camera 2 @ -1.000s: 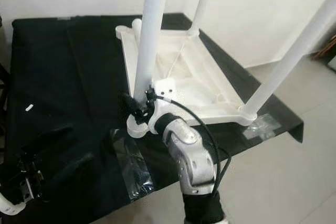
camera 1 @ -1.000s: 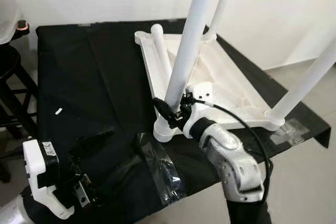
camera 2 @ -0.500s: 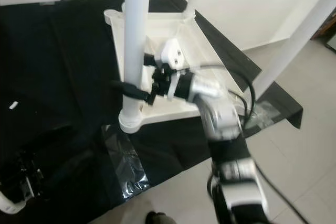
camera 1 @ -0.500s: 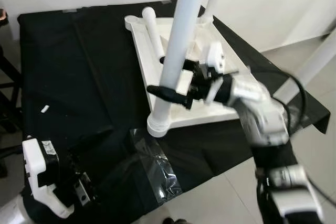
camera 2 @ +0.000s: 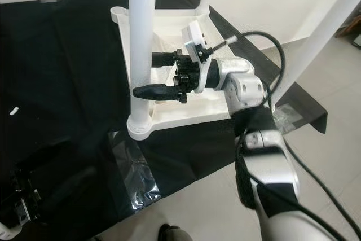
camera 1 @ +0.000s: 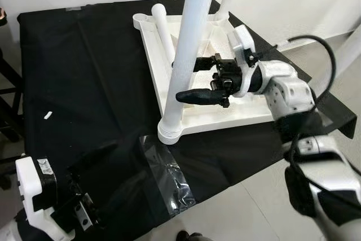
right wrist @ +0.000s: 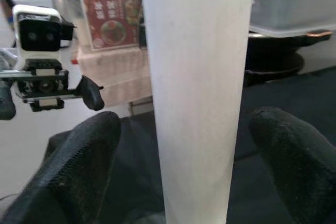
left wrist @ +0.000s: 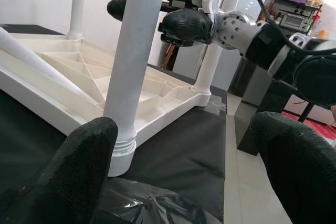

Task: Building children table

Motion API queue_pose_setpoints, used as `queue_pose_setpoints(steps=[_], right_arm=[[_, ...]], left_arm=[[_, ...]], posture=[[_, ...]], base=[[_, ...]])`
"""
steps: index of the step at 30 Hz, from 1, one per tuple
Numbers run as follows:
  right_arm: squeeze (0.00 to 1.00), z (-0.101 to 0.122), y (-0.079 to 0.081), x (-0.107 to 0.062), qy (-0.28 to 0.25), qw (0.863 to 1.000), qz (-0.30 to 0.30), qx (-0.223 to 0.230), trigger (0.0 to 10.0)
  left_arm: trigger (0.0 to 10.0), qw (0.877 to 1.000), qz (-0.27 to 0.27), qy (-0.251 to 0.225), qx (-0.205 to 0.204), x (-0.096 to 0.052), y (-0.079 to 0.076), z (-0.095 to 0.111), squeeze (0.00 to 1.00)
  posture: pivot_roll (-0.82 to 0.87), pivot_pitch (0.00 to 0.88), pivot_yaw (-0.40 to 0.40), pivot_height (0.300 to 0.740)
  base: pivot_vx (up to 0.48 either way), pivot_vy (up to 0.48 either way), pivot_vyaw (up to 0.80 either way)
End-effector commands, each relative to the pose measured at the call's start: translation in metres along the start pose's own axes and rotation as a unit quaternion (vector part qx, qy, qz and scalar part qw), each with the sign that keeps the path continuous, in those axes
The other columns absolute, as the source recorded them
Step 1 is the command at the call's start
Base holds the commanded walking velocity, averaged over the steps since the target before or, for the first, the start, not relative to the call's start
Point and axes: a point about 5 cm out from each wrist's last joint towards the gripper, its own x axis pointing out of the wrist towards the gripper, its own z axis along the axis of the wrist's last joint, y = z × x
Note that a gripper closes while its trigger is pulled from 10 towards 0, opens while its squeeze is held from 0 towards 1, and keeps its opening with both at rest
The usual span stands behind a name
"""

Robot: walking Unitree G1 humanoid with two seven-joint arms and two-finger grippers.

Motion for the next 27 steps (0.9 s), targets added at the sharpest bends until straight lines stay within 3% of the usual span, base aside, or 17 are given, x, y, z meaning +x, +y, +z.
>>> queue_pose_setpoints(steps=[1,2,16,20,22,23,24,25,26,27], right_arm=[[0.00,0.002,0.000,-0.002,0.002,1.000,0.008,-0.005,1.8],[0.00,0.002,0.000,-0.002,0.006,1.000,0.011,-0.005,0.0],[0.00,-0.008,0.007,-0.011,0.020,1.000,0.006,-0.022,0.0],[0.00,-0.024,0.021,-0.012,0.007,0.998,-0.057,-0.032,0.0],[0.00,-0.037,0.031,-0.005,0.002,0.992,-0.121,-0.022,0.0],[0.00,-0.037,0.031,-0.005,0.002,0.992,-0.121,-0.022,0.0],[0.00,-0.045,0.038,0.002,-0.004,0.986,-0.166,-0.006,0.0],[0.00,-0.058,0.049,0.015,-0.011,0.970,-0.242,0.016,0.0],[0.00,-0.058,0.049,0.015,-0.011,0.970,-0.242,0.016,0.0],[0.00,-0.080,0.066,0.026,0.038,0.892,-0.450,0.009,0.0]], left_arm=[[10.0,1.000,-0.005,0.009,0.001,-0.001,-0.003,0.002,0.00],[10.0,1.000,-0.005,0.008,0.001,-0.001,-0.003,0.002,0.00],[10.0,1.000,-0.005,0.004,0.001,0.001,-0.002,0.001,0.00],[10.0,1.000,-0.006,0.003,-0.001,0.001,-0.002,0.000,0.00],[10.0,1.000,-0.007,0.003,-0.001,0.001,-0.001,-0.001,0.00],[10.0,1.000,-0.007,0.003,-0.001,0.001,-0.001,-0.001,0.00],[10.0,1.000,-0.007,0.003,-0.002,0.001,0.000,-0.001,0.00],[10.0,1.000,-0.008,0.004,-0.002,0.001,0.000,-0.001,0.00],[10.0,1.000,-0.008,0.004,-0.002,0.001,0.000,-0.001,0.00],[10.0,1.000,-0.012,0.004,-0.004,0.002,0.003,-0.002,0.00]], posture=[[0.22,0.244,-0.137,0.740],[0.22,0.244,-0.138,0.740],[0.20,0.235,-0.136,0.740],[0.17,0.233,-0.135,0.740],[0.16,0.231,-0.134,0.740],[0.16,0.231,-0.134,0.740],[0.16,0.231,-0.133,0.740],[0.15,0.232,-0.126,0.740],[0.15,0.232,-0.126,0.740],[0.13,0.230,-0.116,0.740]], base=[[0.000,0.000,0.00],[0.000,0.000,0.00],[0.000,0.000,0.00],[0.000,0.000,0.00],[0.000,0.000,0.00],[0.000,0.000,0.00],[0.000,0.000,0.00],[0.000,0.000,0.00],[0.000,0.000,0.00],[0.000,0.000,0.00]])
